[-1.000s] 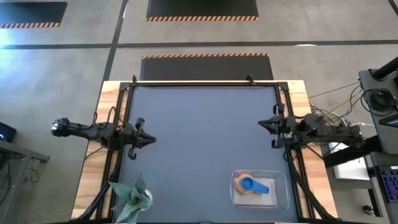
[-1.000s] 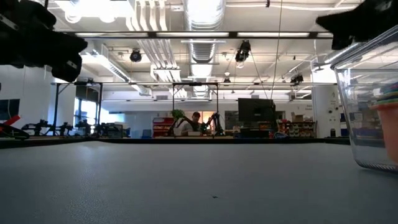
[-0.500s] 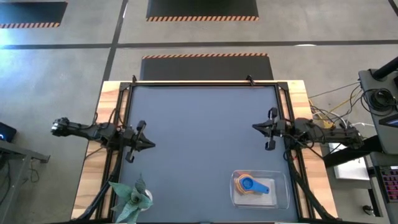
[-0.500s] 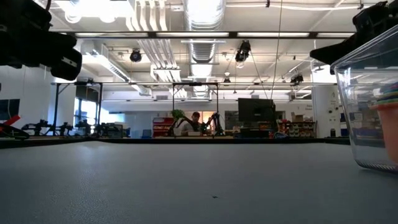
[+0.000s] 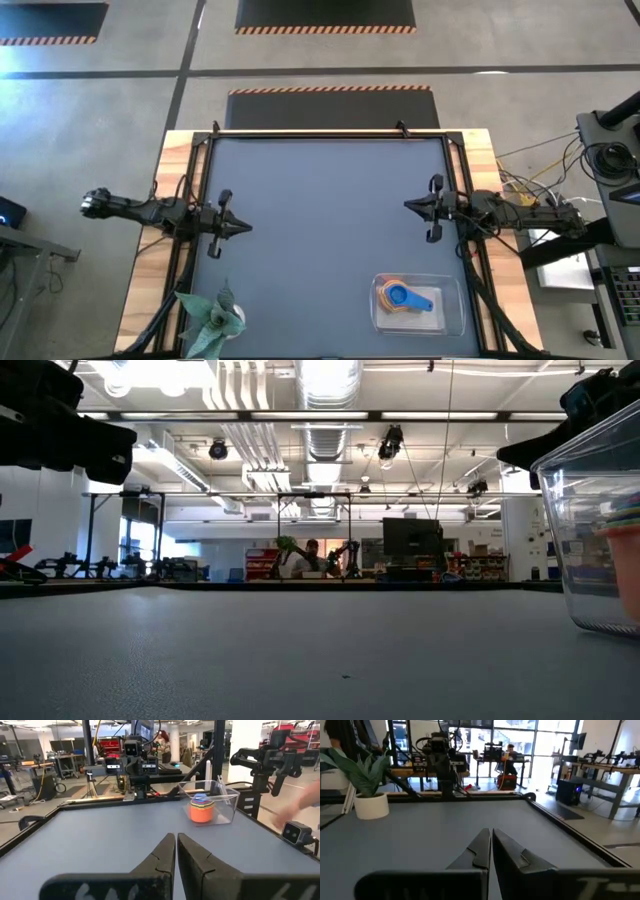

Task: Nest measuring cups in basket
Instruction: Return to Home Position

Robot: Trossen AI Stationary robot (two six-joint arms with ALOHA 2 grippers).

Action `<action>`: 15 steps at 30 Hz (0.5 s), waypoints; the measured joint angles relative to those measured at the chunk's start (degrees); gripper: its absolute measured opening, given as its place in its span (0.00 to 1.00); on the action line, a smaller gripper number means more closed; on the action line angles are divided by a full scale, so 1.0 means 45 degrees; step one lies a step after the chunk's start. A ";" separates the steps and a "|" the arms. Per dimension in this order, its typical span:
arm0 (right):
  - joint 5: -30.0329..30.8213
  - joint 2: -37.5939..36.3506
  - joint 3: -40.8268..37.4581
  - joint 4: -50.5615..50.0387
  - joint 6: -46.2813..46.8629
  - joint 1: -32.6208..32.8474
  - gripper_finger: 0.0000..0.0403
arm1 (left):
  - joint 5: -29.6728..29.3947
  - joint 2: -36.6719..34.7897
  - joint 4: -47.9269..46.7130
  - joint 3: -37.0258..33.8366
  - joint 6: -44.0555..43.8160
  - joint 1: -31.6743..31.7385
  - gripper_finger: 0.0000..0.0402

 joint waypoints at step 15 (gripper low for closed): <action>0.0005 -0.0005 -0.0005 0.0019 0.0079 -0.0002 0.02 | 0.0000 0.0021 0.0027 0.0005 -0.0028 0.0000 0.00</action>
